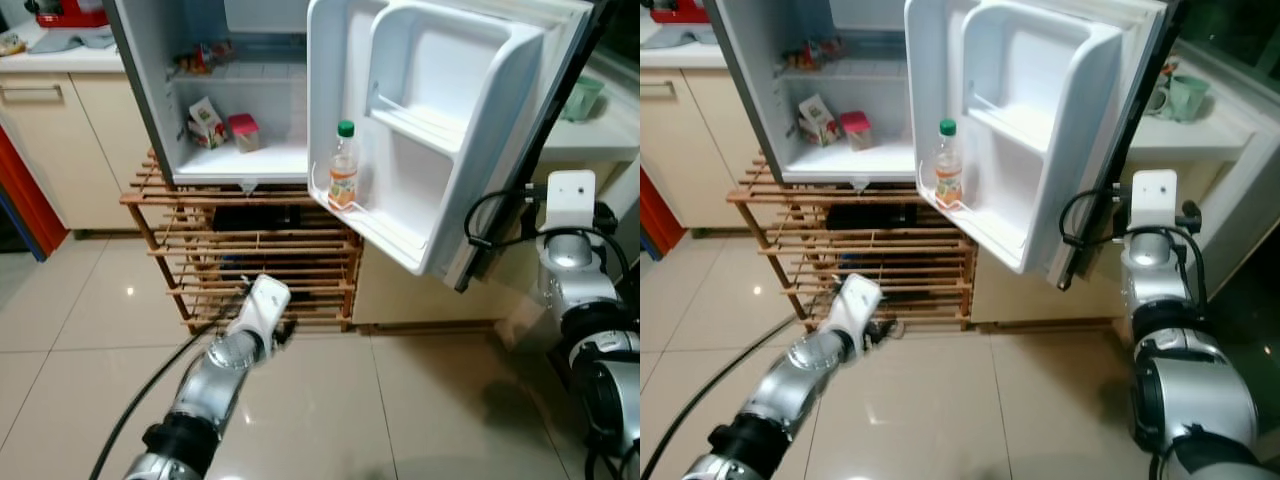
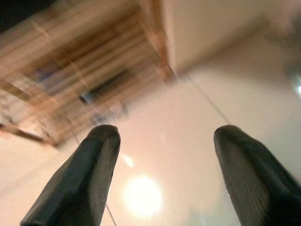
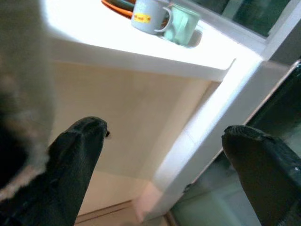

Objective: Restocking fridge

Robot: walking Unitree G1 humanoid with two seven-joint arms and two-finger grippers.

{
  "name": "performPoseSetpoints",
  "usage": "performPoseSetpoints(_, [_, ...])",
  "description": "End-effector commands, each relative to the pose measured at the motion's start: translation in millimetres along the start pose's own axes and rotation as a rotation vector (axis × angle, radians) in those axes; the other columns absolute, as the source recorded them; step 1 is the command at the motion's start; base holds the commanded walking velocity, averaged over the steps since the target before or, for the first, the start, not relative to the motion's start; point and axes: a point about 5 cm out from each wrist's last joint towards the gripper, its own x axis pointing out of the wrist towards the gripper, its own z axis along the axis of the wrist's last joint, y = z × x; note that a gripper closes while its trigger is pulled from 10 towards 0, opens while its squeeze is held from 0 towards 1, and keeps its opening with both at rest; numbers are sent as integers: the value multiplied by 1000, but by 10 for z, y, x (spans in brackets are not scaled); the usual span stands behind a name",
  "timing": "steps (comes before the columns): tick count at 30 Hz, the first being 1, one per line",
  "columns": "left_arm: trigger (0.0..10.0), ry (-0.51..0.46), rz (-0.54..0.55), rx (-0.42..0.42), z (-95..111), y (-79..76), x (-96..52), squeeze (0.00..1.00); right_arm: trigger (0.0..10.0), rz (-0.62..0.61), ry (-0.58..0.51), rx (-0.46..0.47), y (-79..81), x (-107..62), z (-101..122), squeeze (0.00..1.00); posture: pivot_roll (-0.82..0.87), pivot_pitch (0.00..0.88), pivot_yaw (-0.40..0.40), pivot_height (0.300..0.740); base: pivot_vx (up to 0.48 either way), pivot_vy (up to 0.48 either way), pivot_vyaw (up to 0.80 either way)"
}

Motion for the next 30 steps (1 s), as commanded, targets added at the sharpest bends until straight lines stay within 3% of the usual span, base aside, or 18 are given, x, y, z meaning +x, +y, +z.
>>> performPoseSetpoints(1, [10000,3,3,38,11,55,9,0,10000,99,-38,24,181,-19,79,1000,-126,0,2,740,0,0,0])
performPoseSetpoints(3, [10000,9,1,47,1,63,12,0,10000,133,-40,29,243,-34,77,1000,-128,0,3,740,0,0,0])
performPoseSetpoints(5, [10000,40,-14,94,-48,83,18,0,10000,306,-78,49,518,-128,113,1000,-141,0,14,740,0,0,0])
performPoseSetpoints(7, [10000,71,-44,63,-105,70,22,0,10000,392,-153,40,653,-209,191,1000,-147,0,21,740,0,0,0])
performPoseSetpoints(8, [10000,117,-94,6,-192,47,28,0,10000,523,-250,41,852,-363,299,1000,-158,0,27,740,0,0,0])
performPoseSetpoints(9, [10000,117,-94,6,-192,47,28,0,10000,523,-250,41,852,-363,299,1000,-158,0,27,740,0,0,0])
performPoseSetpoints(10, [10000,139,-104,-17,-241,44,28,0,10000,629,-285,89,988,-511,369,1000,-160,0,29,740,0,0,0])
performPoseSetpoints(11, [10000,169,-116,-30,-331,39,25,0,10000,909,-334,254,1180,-953,567,1000,-160,0,27,740,0,0,0])
performPoseSetpoints(12, [10000,169,-116,-30,-331,39,25,0,10000,909,-334,254,1180,-953,567,1000,-160,0,27,740,0,0,0])
performPoseSetpoints(14, [10000,189,-129,-30,-405,30,23,0,10000,1170,-334,414,1221,-1364,717,984,-165,0,26,740,0,0,0])
performPoseSetpoints(17, [10000,211,-132,-22,-496,14,13,0,10000,1305,-272,471,1146,-1525,658,914,-172,0,20,740,0,0,0])
performPoseSetpoints(19, [10000,218,-133,-19,-528,3,10,0,10000,1303,-242,456,1119,-1503,566,910,-172,0,20,740,0,0,0])
performPoseSetpoints(20, [10000,213,-139,-18,-552,-25,14,0,10000,1182,-186,403,1060,-1334,357,906,-168,0,13,740,0,0,0])
performPoseSetpoints(22, [10000,207,-140,-18,-552,-34,18,0,10000,1139,-166,399,1032,-1289,304,906,-168,0,13,740,0,0,0])
performPoseSetpoints(23, [10000,122,-115,-12,-442,-59,48,0,10000,961,-152,342,957,-1116,198,906,-156,0,4,740,0,0,0])
performPoseSetpoints(24, [10000,122,-115,-12,-442,-59,48,0,10000,961,-152,342,957,-1116,198,906,-156,0,4,740,0,0,0])
performPoseSetpoints(27, [10000,-100,-127,-73,-70,-121,88,0,10000,651,-114,220,767,-891,45,902,-135,0,-12,740,0,0,0])
performPoseSetpoints(30, [10000,-539,33,-189,745,118,-140,0,10000,362,-31,265,433,-744,-232,902,-98,0,-27,740,0,0,0])
